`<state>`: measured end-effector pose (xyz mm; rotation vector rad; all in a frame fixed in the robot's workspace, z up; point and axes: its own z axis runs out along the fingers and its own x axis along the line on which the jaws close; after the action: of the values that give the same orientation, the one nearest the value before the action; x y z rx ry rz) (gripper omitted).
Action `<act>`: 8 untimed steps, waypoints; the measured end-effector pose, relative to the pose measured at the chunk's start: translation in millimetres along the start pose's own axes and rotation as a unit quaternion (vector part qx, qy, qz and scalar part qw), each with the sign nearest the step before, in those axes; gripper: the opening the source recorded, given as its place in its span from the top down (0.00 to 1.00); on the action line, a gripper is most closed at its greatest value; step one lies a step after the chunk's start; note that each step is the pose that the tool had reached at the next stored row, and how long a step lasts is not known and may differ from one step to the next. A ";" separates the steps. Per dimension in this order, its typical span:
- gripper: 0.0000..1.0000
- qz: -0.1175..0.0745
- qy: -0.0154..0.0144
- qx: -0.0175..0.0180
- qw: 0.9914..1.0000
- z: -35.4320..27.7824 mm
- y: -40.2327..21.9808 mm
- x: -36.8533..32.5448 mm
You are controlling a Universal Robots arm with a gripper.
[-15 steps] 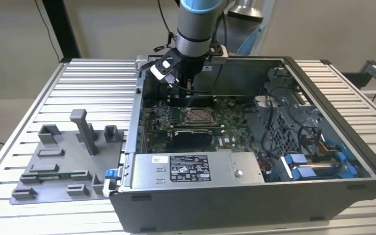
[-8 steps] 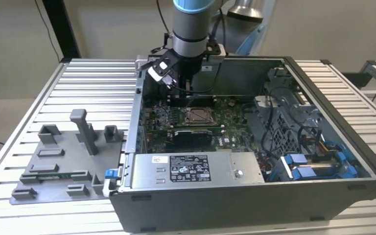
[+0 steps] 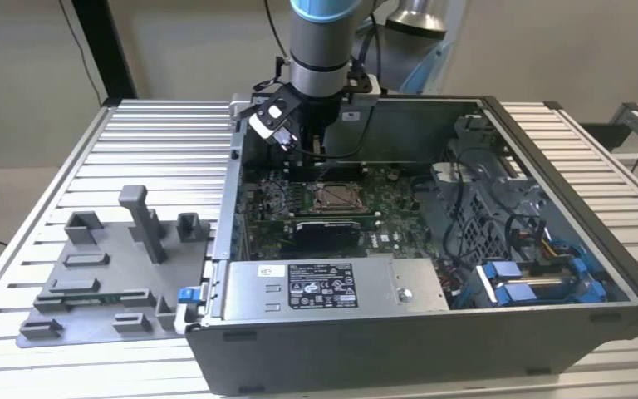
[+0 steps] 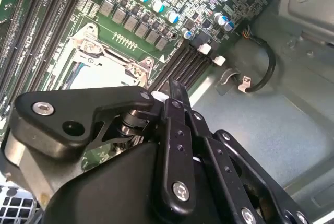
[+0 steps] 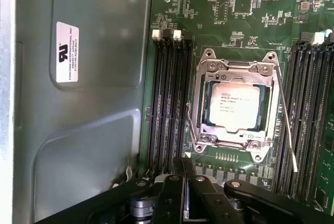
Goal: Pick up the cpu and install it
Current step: 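Close the cpu cover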
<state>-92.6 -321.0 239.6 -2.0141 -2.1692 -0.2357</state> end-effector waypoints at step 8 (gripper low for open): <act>1.00 0.000 0.000 0.000 1.000 0.0 0.0 0.0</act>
<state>-92.6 -321.0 239.6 -2.0137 -2.1696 -0.2355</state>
